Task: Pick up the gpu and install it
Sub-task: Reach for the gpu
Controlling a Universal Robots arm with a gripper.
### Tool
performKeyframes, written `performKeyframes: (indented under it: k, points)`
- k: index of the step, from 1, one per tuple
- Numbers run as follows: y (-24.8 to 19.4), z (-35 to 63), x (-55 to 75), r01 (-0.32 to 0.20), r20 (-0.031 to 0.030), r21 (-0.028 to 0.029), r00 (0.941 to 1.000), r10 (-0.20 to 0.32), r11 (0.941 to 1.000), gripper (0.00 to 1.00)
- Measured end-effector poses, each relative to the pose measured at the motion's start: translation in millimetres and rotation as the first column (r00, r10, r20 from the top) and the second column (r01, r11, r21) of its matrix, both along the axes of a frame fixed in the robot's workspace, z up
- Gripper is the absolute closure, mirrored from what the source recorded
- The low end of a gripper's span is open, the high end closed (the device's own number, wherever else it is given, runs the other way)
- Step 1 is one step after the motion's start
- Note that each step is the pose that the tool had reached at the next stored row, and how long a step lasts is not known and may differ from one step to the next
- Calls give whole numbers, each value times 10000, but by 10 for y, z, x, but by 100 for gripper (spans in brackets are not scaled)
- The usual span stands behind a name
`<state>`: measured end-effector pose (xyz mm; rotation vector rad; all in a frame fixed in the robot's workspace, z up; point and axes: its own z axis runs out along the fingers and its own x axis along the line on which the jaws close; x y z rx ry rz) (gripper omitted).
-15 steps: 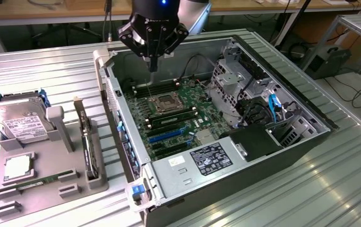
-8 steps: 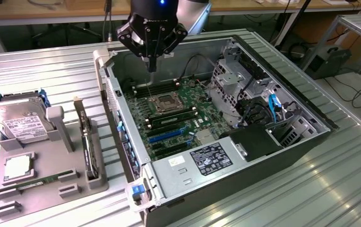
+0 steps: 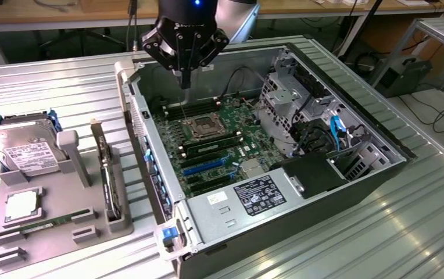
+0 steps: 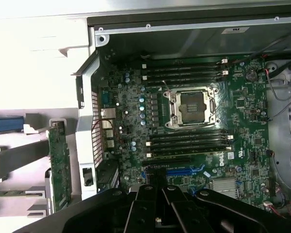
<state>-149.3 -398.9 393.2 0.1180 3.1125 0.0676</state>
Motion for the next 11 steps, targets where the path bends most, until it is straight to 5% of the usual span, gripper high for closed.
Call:
performKeyframes:
  k: [11]
  points:
    - [0, 0, -30, 0, 0, 0, 10000, 0, 10000, 89]
